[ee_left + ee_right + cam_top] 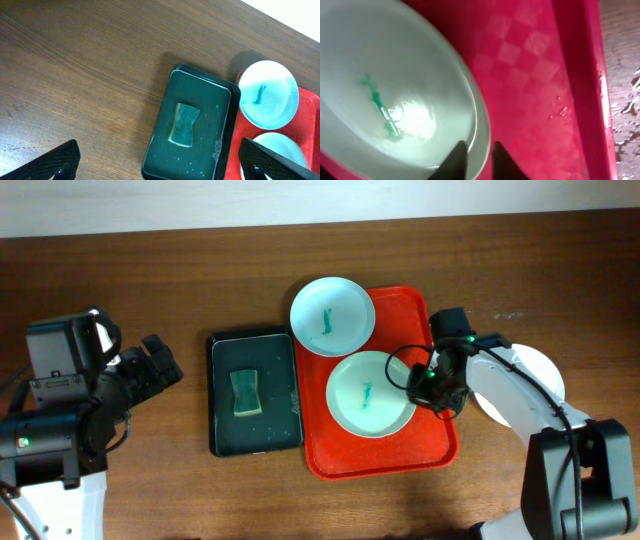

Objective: Clean dirty plates on tray and stack at the side
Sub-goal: 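Grasp the rim of the right green-marked plate with the right gripper, then grasp the sponge with the left gripper and dip it in water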

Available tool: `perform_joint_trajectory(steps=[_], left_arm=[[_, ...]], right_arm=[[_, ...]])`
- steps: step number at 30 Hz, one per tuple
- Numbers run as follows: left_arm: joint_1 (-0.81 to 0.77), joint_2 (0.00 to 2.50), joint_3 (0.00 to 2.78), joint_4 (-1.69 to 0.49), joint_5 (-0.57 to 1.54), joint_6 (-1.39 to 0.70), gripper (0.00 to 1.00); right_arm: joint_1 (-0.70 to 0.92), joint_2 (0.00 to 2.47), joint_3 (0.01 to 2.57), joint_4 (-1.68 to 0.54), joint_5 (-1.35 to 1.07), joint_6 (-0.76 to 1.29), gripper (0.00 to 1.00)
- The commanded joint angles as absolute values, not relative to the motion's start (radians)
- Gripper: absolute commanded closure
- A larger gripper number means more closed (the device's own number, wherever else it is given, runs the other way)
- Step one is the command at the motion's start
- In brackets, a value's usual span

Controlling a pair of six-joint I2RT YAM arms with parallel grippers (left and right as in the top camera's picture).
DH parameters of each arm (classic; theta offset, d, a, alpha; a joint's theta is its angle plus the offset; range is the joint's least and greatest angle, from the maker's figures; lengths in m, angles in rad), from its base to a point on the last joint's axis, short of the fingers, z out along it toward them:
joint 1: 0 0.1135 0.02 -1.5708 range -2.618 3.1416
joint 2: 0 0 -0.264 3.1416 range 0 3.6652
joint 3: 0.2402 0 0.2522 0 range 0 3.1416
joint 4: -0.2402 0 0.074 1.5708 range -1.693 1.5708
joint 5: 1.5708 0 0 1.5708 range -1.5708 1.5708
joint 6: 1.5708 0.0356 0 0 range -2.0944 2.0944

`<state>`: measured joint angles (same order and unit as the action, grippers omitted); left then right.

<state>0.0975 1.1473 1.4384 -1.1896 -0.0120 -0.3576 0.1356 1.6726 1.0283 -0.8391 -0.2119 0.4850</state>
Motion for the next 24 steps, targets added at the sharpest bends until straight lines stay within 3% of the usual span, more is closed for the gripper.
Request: perform_joint_trajectory(steps=[1, 13, 18, 24], left_arm=[[0.101, 1.141, 1.448, -1.190, -0.022, -0.342, 0.00], [0.101, 1.141, 1.448, -1.172, 0.067, -0.373, 0.00], [0.055, 1.206, 1.423, -1.177, 0.168, -0.262, 0.01], [-0.083, 1.454, 1.267, -1.142, 0.143, -0.226, 0.23]], right_arm=[[0.141, 1.657, 1.052, -0.863, -0.187, 0.437, 0.75], [0.146, 1.351, 1.132, -1.002, -0.184, 0.239, 0.69], [0.146, 1.311, 1.132, -1.018, -0.184, 0.240, 0.68], [0.146, 1.314, 1.132, -1.021, -0.196, 0.240, 0.69]])
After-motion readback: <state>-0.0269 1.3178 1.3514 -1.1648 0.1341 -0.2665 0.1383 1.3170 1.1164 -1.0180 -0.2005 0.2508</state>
